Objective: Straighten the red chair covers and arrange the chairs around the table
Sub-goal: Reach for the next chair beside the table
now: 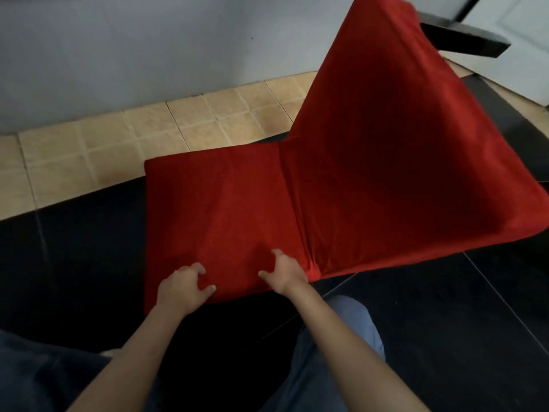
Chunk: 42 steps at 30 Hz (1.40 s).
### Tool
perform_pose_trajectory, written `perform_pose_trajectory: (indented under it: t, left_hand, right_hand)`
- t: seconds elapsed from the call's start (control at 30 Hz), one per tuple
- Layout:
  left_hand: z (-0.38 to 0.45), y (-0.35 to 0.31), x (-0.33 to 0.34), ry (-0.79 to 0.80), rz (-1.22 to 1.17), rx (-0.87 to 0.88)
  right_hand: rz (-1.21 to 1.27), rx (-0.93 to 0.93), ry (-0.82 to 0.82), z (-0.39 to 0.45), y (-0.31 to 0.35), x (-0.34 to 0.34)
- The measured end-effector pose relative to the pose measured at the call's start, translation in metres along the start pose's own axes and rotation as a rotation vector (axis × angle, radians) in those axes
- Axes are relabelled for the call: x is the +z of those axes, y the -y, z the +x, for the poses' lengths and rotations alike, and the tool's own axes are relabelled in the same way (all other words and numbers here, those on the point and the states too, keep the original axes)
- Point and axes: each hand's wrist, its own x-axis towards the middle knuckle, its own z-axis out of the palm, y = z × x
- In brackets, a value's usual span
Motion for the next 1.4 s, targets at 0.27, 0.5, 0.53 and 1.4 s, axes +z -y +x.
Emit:
perform_pose_trajectory:
  t: [0.27, 0.5, 0.53, 1.4]
  left_hand:
    - [0.006, 0.006, 0.04, -0.148, 0.03, -0.016]
    - [0.023, -0.009, 0.06, -0.231, 0.062, -0.017]
    - [0.024, -0.011, 0.062, -0.235, 0.064, -0.019]
    - [0.028, -0.03, 0.07, -0.267, 0.06, -0.044]
  right_hand:
    - [-0.056, -0.039, -0.017, 0.019, -0.01, 0.035]
    - [-0.039, -0.072, -0.13, 0.031, -0.018, 0.043]
    - [-0.029, -0.075, -0.142, 0.031, -0.02, 0.044]
    - [0.02, -0.047, -0.246, 0.027, -0.044, 0.053]
